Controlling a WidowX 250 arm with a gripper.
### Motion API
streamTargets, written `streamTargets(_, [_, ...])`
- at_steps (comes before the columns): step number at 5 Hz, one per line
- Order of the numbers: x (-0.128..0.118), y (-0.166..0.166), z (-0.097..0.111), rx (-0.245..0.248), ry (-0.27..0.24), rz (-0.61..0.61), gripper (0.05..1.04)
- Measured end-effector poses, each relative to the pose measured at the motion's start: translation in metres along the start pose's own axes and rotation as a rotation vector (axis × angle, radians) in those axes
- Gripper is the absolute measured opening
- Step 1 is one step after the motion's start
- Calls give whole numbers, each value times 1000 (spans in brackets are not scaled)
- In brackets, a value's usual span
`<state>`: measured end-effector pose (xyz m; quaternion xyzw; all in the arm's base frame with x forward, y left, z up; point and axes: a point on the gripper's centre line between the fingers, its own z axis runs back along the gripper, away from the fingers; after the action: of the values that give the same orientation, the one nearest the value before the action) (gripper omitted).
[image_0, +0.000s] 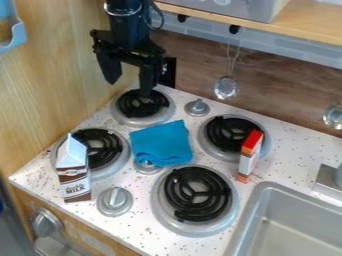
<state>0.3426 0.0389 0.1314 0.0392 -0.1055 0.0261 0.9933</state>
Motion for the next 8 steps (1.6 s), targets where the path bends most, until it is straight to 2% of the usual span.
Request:
streamTargets(1, [-3,-1,-10,-1,32,-2,999])
streamTargets(2, [5,-30,-24,-24,37,-100,999])
streamTargets(3, [13,-58,-37,-73,13,-175,999])
streamTargets(4, [22,-77,-50,-103,-22,-192,999])
streamTargets(5, [34,-100,-53,-119,-88,-173,999])
streamTargets(7, [49,-133,-65,-72,-141,-134,999])
streamTargets(8, [59,-150,-75,-69,-130,-145,999])
